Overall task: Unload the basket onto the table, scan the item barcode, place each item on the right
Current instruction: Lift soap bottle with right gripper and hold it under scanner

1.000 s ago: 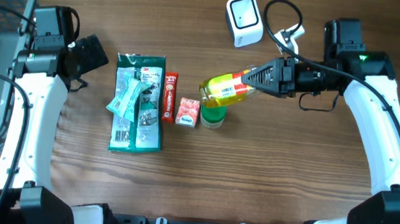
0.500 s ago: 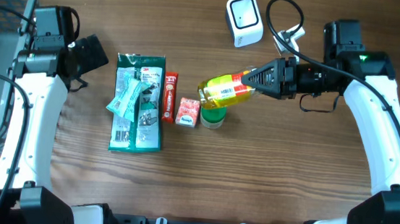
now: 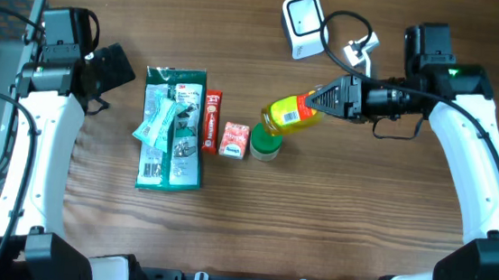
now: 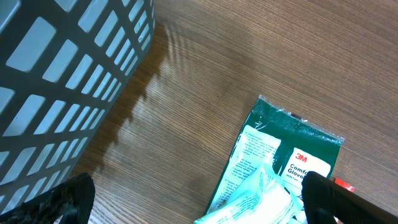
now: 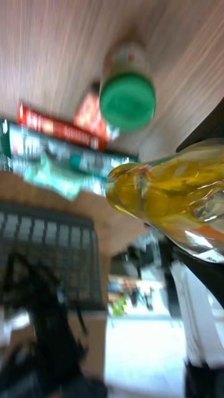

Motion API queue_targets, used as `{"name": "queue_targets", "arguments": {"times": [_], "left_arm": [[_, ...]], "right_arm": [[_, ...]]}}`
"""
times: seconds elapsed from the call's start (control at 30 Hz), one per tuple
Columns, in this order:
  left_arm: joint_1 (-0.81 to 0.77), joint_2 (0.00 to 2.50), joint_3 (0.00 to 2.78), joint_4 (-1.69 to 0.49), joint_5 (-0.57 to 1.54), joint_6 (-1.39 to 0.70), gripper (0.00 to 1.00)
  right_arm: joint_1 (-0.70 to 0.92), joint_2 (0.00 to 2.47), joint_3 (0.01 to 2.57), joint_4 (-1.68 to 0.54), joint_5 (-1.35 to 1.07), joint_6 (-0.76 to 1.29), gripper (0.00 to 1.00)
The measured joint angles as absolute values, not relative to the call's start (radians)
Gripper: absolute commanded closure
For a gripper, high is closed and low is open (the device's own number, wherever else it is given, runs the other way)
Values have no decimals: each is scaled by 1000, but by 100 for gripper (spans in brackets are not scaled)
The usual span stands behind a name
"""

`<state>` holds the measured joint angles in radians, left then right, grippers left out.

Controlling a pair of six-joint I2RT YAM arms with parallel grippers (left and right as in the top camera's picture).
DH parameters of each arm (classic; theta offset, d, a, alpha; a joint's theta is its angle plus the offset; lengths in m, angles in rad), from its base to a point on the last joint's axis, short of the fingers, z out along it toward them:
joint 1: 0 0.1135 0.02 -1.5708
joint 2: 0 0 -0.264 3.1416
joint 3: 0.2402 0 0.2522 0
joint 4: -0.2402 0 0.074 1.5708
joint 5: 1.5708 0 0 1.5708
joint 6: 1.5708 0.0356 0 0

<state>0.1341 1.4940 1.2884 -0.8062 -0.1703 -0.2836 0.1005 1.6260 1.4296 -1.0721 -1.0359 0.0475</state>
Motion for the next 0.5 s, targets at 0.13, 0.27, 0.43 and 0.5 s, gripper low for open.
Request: {"name": "queue_targets", "arguments": {"times": [0.13, 0.27, 0.43, 0.5], "left_arm": [[134, 1494, 1288, -807, -170, -284, 0], [134, 1494, 1288, -806, -170, -284, 0], [134, 1494, 1288, -806, -170, -284, 0], [134, 1494, 1288, -807, -170, -284, 0]], "right_arm": [[121, 1626, 1430, -1070, -1228, 28, 96], [142, 1626, 1430, -1127, -1369, -54, 96], [154, 1626, 1430, -1195, -1428, -132, 96], [154, 1626, 1430, -1229, -1426, -163, 96]]}}
